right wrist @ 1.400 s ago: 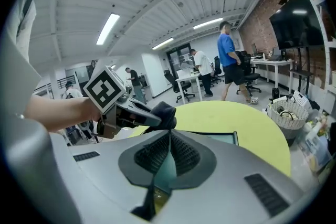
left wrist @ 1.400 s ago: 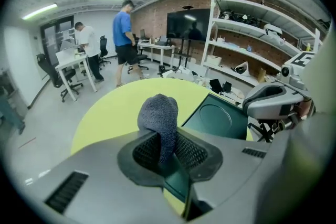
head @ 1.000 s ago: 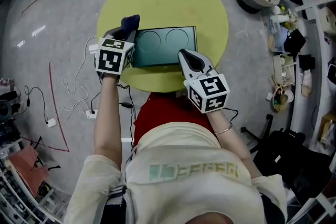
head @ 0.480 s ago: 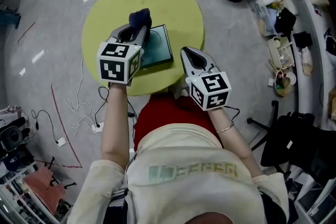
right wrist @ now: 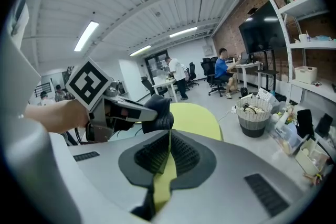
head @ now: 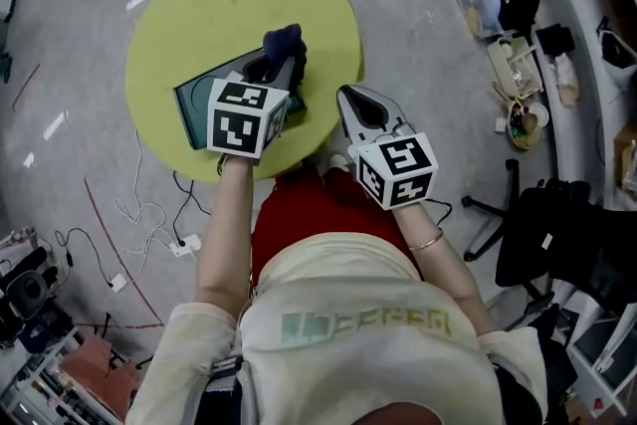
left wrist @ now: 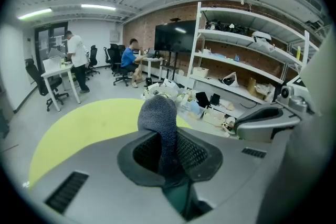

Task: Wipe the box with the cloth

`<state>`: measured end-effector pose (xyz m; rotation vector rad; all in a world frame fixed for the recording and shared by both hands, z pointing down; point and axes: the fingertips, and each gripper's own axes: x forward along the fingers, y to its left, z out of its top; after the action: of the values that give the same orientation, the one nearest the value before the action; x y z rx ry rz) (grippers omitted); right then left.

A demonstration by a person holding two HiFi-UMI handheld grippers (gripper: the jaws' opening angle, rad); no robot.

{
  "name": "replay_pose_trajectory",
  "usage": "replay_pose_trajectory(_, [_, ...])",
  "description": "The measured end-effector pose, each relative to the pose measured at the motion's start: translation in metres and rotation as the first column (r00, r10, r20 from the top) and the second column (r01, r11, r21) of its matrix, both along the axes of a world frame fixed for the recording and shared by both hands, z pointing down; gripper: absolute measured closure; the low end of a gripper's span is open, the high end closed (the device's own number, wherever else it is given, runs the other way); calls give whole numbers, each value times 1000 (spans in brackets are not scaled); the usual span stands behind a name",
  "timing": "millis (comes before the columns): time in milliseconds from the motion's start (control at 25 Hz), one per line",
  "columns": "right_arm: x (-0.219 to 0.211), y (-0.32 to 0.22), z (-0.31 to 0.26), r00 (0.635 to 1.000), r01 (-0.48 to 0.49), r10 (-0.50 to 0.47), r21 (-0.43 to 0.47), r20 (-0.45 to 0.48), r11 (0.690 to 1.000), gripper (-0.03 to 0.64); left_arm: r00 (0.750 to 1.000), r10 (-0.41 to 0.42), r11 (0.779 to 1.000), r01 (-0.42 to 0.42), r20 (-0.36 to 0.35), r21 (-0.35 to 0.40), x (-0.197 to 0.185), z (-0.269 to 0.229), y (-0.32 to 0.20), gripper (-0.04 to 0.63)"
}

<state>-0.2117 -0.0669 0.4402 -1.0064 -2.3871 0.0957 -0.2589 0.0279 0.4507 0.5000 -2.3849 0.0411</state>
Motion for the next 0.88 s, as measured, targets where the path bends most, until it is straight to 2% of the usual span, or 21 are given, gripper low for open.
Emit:
replay_pose_trajectory(320, [5, 57, 3, 997, 81, -81, 22, -6, 996, 578, 998, -35, 996, 31, -53, -82, 17, 29, 60, 529])
replay_pose_trajectory(680, [15, 127, 5, 983, 185, -184, 32, -17, 982, 578, 991, -116, 990, 110, -70, -86, 40, 31, 129, 530])
replay_pose_trajectory(880, [24, 158, 8, 971, 239, -239, 34, -21, 970, 578, 981, -177, 980, 168, -80, -107, 56, 36, 165, 529])
